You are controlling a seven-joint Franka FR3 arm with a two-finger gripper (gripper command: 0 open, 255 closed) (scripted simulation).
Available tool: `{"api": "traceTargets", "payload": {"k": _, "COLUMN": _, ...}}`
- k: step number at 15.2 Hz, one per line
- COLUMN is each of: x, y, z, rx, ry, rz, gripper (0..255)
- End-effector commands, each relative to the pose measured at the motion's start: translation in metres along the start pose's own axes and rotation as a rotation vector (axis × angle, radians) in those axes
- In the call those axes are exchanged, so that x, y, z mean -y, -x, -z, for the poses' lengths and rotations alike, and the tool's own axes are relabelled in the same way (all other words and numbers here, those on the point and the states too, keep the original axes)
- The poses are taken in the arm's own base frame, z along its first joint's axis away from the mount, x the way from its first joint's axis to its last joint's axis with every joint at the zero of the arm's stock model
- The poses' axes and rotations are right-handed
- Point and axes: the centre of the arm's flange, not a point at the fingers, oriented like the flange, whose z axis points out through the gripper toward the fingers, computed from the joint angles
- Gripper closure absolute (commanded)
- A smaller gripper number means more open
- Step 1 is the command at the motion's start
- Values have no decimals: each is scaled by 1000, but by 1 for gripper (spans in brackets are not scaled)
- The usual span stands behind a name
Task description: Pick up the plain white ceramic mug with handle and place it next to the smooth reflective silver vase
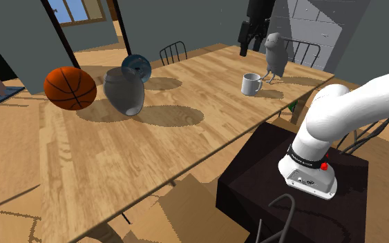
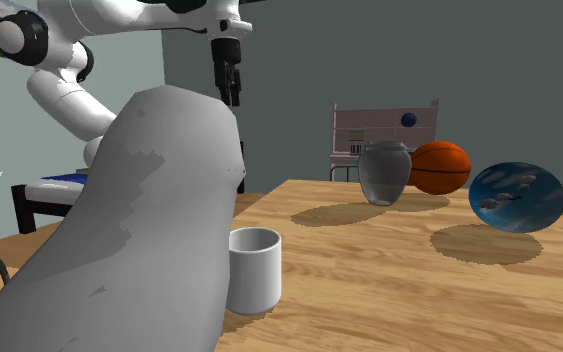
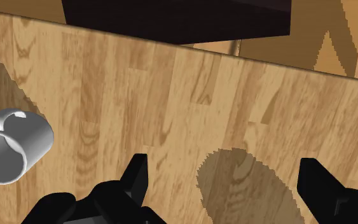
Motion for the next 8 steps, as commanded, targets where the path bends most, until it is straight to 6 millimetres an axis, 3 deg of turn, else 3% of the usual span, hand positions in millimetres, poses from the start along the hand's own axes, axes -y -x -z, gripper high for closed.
{"api": "traceTargets", "payload": {"k": 1, "x": 0, "y": 0, "z": 0, "rx": 0, "ry": 0, "rz": 0, "gripper": 0}}
{"api": "traceTargets", "payload": {"k": 8, "x": -65, "y": -28, "z": -55, "rx": -7, "ry": 22, "rz": -15, "gripper": 0}}
